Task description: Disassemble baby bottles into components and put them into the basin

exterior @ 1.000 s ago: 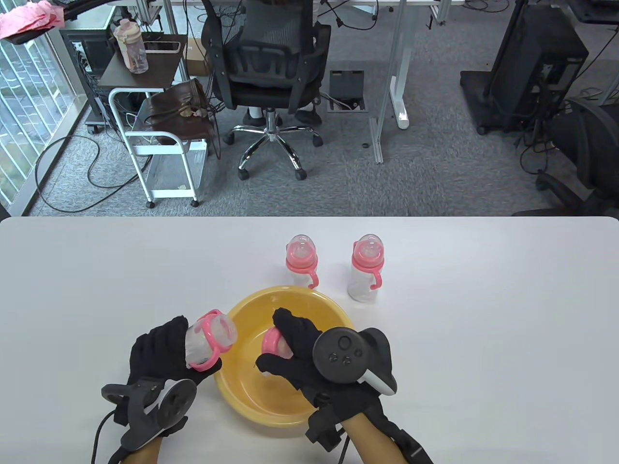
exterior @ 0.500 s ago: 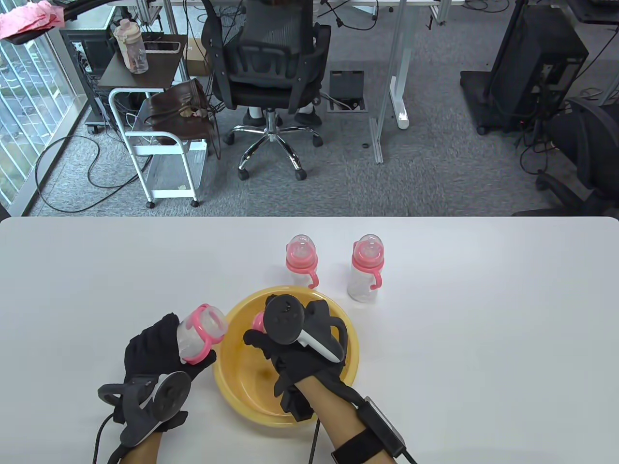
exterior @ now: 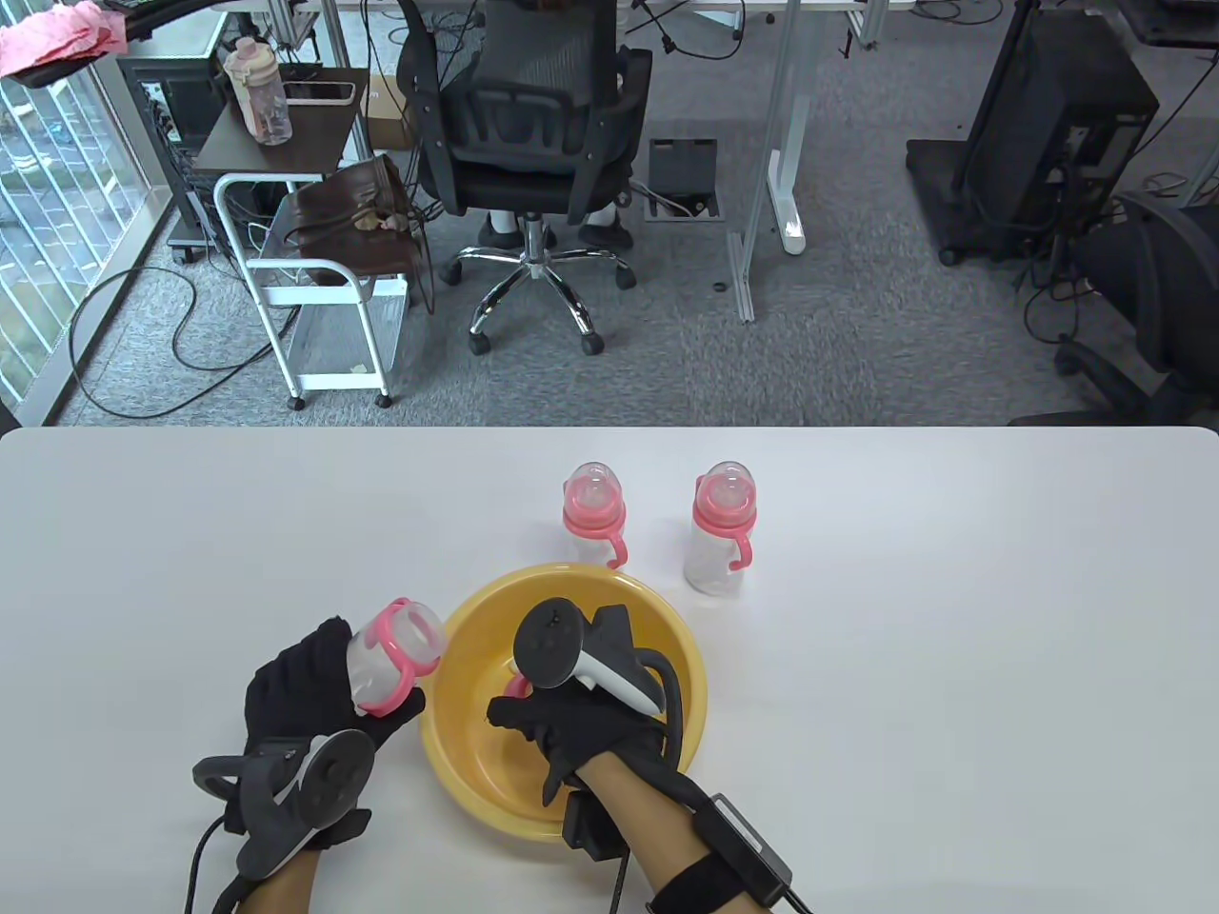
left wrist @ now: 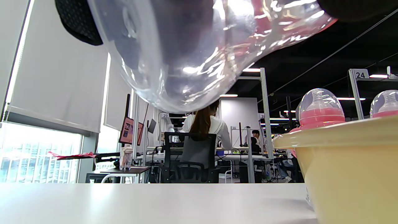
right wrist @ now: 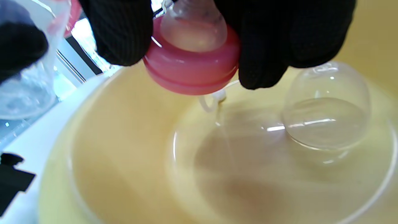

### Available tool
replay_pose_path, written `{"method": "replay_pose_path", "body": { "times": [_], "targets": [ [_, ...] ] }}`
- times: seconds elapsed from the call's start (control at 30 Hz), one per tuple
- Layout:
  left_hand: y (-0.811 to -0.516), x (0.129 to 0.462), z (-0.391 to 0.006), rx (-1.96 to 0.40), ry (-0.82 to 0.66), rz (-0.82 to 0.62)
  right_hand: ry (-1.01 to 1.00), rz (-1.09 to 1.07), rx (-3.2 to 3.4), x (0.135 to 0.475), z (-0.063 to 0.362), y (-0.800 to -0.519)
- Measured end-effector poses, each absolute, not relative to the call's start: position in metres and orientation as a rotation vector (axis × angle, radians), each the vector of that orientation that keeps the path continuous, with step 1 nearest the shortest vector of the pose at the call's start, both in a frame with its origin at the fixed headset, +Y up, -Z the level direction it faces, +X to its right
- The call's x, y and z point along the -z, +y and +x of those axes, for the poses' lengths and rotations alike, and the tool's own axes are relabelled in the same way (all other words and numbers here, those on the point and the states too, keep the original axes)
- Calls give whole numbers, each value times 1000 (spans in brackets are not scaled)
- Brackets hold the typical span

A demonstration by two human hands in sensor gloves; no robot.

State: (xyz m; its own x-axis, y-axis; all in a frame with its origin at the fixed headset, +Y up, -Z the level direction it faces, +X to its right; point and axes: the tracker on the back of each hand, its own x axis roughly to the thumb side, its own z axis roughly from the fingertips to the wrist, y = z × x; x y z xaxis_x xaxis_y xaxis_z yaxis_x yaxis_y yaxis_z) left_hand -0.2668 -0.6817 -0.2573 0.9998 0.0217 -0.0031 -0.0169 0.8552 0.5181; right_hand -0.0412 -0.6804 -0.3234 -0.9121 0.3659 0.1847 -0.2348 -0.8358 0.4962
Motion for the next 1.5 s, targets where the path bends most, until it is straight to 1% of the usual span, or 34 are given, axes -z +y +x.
{"method": "replay_pose_path", "body": {
  "times": [0.2,0.3,0.4,0.5,0.63,0.77,0.83,1.07,1.23,1.37,1.47,1.5],
  "targets": [
    [-682,258,-268,-25,16,544,873,404,-2701,326,-53,-695],
    [-683,258,-268,-24,24,539,1044,421,-2688,327,-62,-703],
    [-683,258,-268,-25,25,534,1081,427,-2681,328,-68,-709],
    [-683,258,-268,-26,26,534,1049,445,-2689,329,-73,-714],
    [-683,259,-268,-25,25,533,1146,468,-2720,326,-79,-720],
    [-682,259,-266,-3,13,539,1148,483,-2708,324,-82,-724],
    [-682,259,-265,-1,8,543,1191,485,-2707,323,-83,-726],
    [-682,259,-264,-3,8,538,1230,463,-2666,321,-77,-726],
    [-682,259,-263,3,0,538,1122,467,-2616,321,-65,-707],
    [-682,259,-262,8,-10,542,953,514,-2650,314,-50,-680],
    [-681,258,-260,-4,-15,545,659,606,-2650,304,-36,-657],
    [-680,258,-259,-6,-20,550,500,642,-2619,299,-31,-649]
  ]
}}
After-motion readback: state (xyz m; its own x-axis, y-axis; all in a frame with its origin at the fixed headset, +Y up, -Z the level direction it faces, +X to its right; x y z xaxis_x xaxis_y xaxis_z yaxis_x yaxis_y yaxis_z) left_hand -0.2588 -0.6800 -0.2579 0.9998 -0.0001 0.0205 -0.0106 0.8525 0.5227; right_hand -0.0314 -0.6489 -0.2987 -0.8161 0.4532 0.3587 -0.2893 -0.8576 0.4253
